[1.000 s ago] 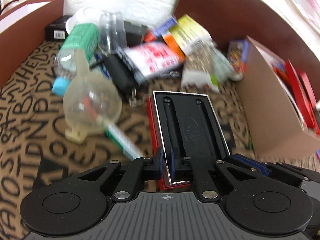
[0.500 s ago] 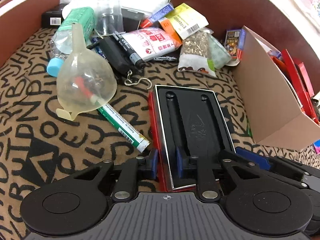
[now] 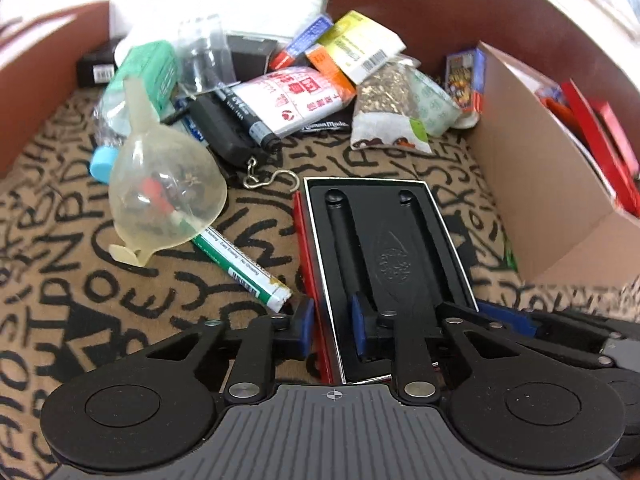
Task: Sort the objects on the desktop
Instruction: 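Lift the black pen case off the table with both tools, then carry the pen case over the cardboard box and lower it inside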
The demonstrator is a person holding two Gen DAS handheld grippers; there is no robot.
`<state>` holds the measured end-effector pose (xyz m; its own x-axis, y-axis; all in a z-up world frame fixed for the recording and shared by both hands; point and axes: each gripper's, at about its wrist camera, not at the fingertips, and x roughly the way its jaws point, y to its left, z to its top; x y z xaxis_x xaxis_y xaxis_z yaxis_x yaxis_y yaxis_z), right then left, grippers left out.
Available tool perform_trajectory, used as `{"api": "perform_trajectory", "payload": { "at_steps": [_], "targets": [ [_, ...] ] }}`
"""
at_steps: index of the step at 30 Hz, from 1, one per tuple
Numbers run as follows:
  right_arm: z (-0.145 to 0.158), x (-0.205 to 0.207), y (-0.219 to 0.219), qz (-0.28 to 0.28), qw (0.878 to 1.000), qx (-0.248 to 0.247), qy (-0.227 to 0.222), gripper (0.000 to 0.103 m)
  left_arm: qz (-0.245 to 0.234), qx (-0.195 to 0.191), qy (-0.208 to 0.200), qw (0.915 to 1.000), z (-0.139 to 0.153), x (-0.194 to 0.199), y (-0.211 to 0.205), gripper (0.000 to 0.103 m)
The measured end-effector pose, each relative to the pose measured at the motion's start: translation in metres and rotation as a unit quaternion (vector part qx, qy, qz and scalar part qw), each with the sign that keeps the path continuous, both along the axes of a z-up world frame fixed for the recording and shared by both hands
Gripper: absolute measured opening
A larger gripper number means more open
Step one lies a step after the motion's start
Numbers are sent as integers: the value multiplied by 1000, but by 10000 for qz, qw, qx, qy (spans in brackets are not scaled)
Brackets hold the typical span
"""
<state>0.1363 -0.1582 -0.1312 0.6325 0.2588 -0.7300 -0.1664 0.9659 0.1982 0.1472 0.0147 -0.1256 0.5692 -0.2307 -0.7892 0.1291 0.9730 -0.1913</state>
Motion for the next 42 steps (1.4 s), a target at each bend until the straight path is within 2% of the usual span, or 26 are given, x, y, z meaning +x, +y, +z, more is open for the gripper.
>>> {"api": "perform_trajectory", "payload": {
  "at_steps": [5, 11, 15, 19, 23, 30, 33, 42],
  "targets": [
    [19, -31, -6, -40, 9994, -89, -323, 18, 67, -223, -136, 9996, 18, -22, -2, 14],
    [72, -56, -21, -191, 9929, -242, -1146, 18, -45, -306, -1026, 9942, 78, -38, -25, 15],
    [110, -50, -45, -431, 9835, -289, -1734, 18, -258, -394, -1496, 9876, 115, -21, -52, 15],
    [133, -24, -72, -709, 9752, -451, -2049, 17, -517, -341, -1784, 9820, 137, 12, -90, 15],
    [136, 14, -97, -909, 9730, -632, -2026, 16, -647, -480, -1660, 9828, 136, 55, -121, 15],
    [109, 82, -128, -1047, 9782, -799, -1607, 16, -672, -333, -1400, 9873, 107, 114, -162, 15],
    [108, 99, -133, -1033, 9734, -1143, -1695, 16, -737, -464, -1350, 9870, 101, 133, -170, 15],
    [111, 129, -158, -1114, 9636, -1633, -1798, 16, -945, -334, -1351, 9858, 105, 170, -212, 16]
  ]
}}
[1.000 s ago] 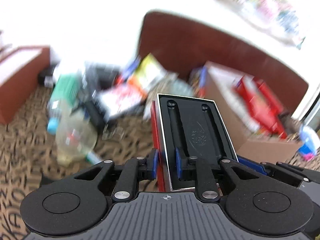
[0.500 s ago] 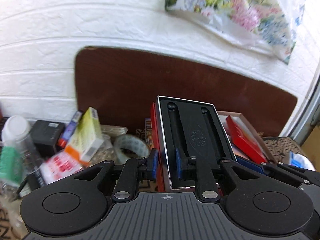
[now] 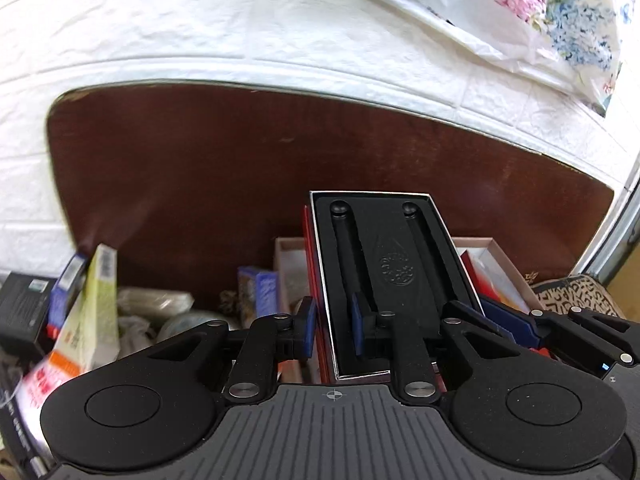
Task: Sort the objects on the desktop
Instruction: 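Carry the pen case over the cardboard box and lower it inside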
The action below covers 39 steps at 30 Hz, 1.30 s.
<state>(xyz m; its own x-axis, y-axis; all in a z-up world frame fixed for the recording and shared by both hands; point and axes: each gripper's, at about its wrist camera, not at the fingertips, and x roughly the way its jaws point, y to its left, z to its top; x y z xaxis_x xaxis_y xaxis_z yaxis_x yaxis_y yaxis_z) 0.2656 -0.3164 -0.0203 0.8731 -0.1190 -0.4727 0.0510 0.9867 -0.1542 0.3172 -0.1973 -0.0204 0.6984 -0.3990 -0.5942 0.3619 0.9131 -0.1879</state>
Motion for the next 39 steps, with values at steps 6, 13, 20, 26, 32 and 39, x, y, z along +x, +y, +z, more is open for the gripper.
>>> {"api": "perform_trajectory", "payload": {
  "at_steps": [6, 13, 20, 26, 32, 39],
  "targets": [
    [2, -1, -13, -84, 9999, 91, -39, 22, -154, -107, 2, 9998, 5, 4, -9, 43],
    [2, -12, -24, -392, 9987, 184, -257, 54, 85, 76, -272, 9996, 3, -3, -6, 82],
    [9, -30, -25, -529, 9959, 260, -684, 89, 114, -368, -166, 9991, 3, -8, 9, 99],
    [15, -48, -23, -488, 9954, 274, -775, 73, -29, -455, -336, 9984, 13, -25, 14, 95],
    [13, -55, -21, -436, 9964, 286, -674, 58, -254, -417, -303, 9983, 14, -26, 2, 86],
    [8, -39, -19, -379, 9980, 245, -437, 51, -702, -487, -54, 9963, 5, -22, -16, 67]
  ]
}}
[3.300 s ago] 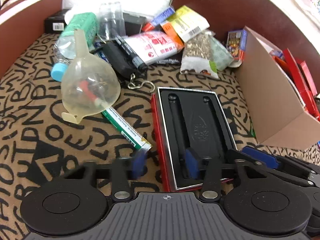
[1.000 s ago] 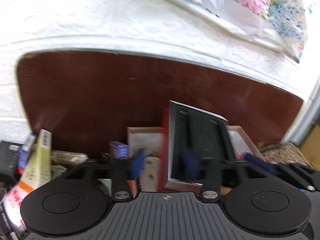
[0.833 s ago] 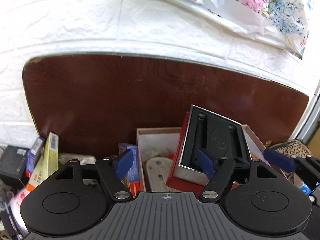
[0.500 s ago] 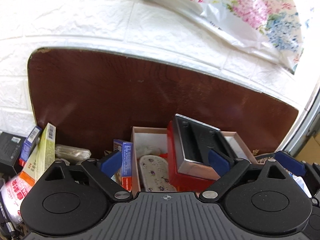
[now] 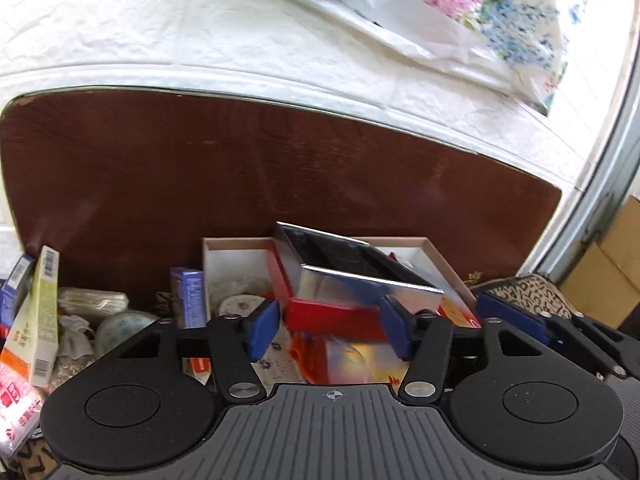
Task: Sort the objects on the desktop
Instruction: 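Carry the pen case over the cardboard box and lower it inside, then open both tools and withdraw them from the box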
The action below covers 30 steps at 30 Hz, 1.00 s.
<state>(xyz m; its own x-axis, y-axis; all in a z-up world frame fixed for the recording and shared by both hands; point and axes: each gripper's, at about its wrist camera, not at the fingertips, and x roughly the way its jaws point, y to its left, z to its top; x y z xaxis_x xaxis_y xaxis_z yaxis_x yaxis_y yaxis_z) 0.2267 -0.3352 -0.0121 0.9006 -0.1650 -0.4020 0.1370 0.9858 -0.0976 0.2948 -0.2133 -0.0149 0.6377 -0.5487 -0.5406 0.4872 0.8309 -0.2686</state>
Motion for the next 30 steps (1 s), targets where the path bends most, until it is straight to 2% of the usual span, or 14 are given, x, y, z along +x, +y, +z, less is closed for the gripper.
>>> {"api": "perform_trajectory", "payload": {
  "at_steps": [2, 3, 4, 6, 9, 13, 23, 30],
  "targets": [
    [1, -6, 2, 33, 10000, 24, -44, 52, 6, -56, -83, 9999, -1, -6, 4, 73],
    [2, -10, 3, 26, 9999, 33, -108, 58, 88, -44, -146, 9998, 1, -11, 8, 82],
    [3, -15, 3, -19, 9998, 52, -171, 64, 246, 7, -215, 9995, 2, -16, 12, 86],
    [7, -27, 4, -124, 9992, 157, -332, 86, 580, 67, -358, 9977, 6, -30, 23, 103],
    [10, -48, 11, -37, 9986, 321, -428, 98, 727, -4, -382, 9966, 9, -54, 46, 103],
    [5, -81, 37, 241, 9985, 351, -347, 100, 1013, 31, -223, 9946, 3, -96, 81, 103],
    [-33, -164, 120, 839, 9946, 609, 95, 102, 1641, 141, 86, 9863, -31, -196, 180, 103],
    [-56, -189, 172, 1135, 9904, 638, 470, 102, 1905, 697, -39, 9792, -49, -228, 221, 103]
  ]
}}
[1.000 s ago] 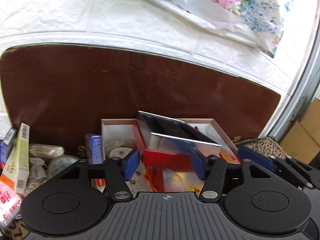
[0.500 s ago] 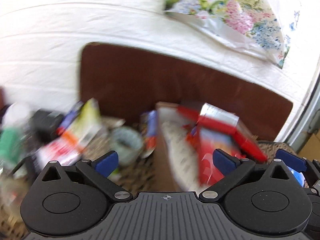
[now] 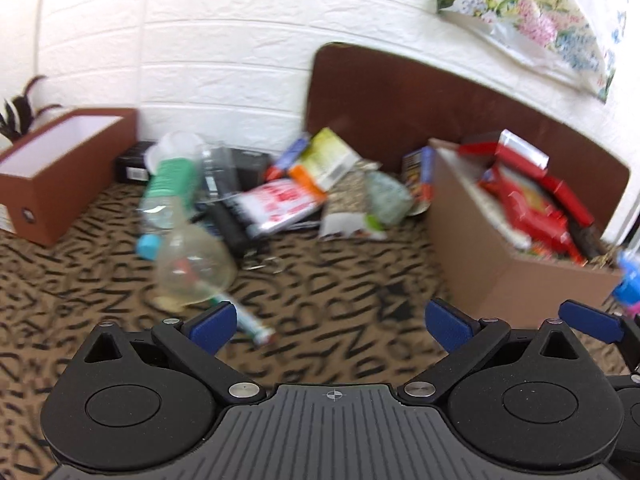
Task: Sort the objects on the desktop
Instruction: 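Open both tools and withdraw them from the box, then grasp the green red-capped marker with the right tool while the left tool grasps the clear funnel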
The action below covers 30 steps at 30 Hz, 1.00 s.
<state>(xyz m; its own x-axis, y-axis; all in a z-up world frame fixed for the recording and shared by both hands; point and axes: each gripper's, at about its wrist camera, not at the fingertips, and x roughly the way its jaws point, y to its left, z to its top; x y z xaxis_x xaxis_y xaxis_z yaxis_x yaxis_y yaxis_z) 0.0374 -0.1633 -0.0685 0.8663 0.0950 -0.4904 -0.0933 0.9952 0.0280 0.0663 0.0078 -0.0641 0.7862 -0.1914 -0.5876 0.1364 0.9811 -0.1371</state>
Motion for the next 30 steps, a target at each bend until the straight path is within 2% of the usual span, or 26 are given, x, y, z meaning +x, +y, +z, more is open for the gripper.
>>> {"api": "perform_trajectory", "payload": {
  "at_steps": [5, 10, 16, 19, 22, 25, 30],
  "targets": [
    [-14, -3, 28, 103, 9996, 25, 257, 102, 31, 401, -56, 9992, -9, -7, 21, 103],
    [-21, 9, 48, 217, 9988, 24, 446, 103, 205, 362, 103, 9991, -19, -1, 44, 103],
    [-34, 22, 73, 244, 9984, -166, 488, 103, 307, 497, 61, 9983, -32, 8, 82, 103],
    [-42, 25, 79, 331, 9984, -96, 445, 103, 526, 571, 284, 9966, -43, 18, 103, 103],
    [-47, 35, 87, 557, 9968, -74, 571, 103, 543, 508, 454, 9962, -52, 24, 118, 102],
    [-51, 46, 98, 973, 9937, -194, 514, 103, 373, 392, 591, 9968, -56, 32, 127, 92],
    [-62, 69, 117, 1239, 9897, -524, 487, 100, 220, 155, 731, 9970, -56, 49, 137, 63]
  ]
}}
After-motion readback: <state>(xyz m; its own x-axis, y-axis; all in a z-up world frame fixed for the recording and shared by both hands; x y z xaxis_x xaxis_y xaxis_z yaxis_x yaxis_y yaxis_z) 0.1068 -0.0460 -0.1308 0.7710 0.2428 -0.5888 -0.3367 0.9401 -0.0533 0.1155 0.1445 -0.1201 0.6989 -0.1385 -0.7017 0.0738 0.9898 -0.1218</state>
